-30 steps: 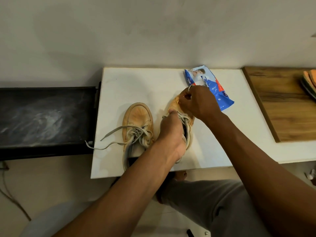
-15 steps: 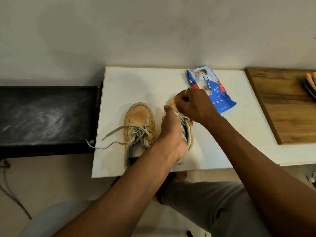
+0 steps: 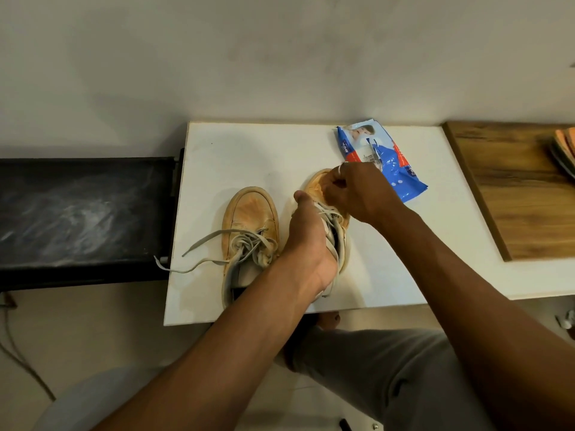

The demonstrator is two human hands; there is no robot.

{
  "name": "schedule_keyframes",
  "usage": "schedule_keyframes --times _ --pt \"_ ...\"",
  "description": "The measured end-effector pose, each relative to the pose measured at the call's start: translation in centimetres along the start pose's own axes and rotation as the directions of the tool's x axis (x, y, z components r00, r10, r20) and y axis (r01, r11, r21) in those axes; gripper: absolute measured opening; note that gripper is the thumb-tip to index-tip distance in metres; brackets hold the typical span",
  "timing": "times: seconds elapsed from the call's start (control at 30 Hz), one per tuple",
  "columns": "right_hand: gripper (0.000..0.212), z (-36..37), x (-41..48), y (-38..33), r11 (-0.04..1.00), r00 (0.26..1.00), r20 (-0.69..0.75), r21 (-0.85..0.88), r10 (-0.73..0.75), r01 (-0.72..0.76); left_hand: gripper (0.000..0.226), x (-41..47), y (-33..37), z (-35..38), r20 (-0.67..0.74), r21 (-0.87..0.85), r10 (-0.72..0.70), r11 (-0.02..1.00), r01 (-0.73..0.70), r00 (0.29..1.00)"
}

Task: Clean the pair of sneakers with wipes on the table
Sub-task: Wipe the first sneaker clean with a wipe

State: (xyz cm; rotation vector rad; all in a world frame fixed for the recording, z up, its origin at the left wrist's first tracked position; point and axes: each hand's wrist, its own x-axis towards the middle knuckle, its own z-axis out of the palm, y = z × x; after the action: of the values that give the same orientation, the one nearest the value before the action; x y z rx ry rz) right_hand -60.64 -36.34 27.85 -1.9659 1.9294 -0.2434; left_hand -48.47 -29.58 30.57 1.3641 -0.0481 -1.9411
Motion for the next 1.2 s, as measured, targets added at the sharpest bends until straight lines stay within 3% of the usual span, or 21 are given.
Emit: schedule_keyframes --times 0.13,0.3,0.53,0.67,0.8,1.03,1.2 --pt "0.033 -1.0 -0.4 0.3 0.999 0.989 0.146 0.031 -0.027 0.022 0.062 0.0 0.0 0.1 -0.017 0.013 0.002 1.000 -0.002 1.000" --pt "0.025 -0.8 0.7 1.8 0.994 0.985 -0.149 0.085 0.087 -0.075 0.063 0.0 0.0 0.1 -0.024 0.036 0.015 0.999 -0.014 1.000" --pt "0.030 -0.3 -0.1 1.3 0.998 0.994 0.101 0.053 0.032 -0.037 0.060 0.2 0.0 0.1 -0.007 0.020 0.004 1.000 -0.004 1.000" --pt "0.028 0.0 1.0 1.6 0.987 0.985 -0.144 0.138 0.097 -0.077 0.067 0.6 -0.2 0.0 -0.011 0.028 0.021 0.999 -0.020 1.000" --pt "0.030 0.6 2.2 0.9 0.984 0.971 -0.188 0.127 0.149 -0.127 0.068 0.8 -0.5 0.1 -0.018 0.058 0.046 0.997 -0.045 0.999" --pt "0.020 -0.1 4.0 -0.2 0.998 0.998 -0.023 -0.022 0.058 -0.059 0.068 0.8 -0.6 0.1 -0.023 0.038 0.062 0.997 -0.061 0.998" --pt "0.024 -0.1 3.6 0.0 0.988 0.988 -0.064 -0.069 -0.142 0.137 0.067 1.2 -0.7 0.1 -0.048 0.030 0.067 0.997 -0.065 0.997"
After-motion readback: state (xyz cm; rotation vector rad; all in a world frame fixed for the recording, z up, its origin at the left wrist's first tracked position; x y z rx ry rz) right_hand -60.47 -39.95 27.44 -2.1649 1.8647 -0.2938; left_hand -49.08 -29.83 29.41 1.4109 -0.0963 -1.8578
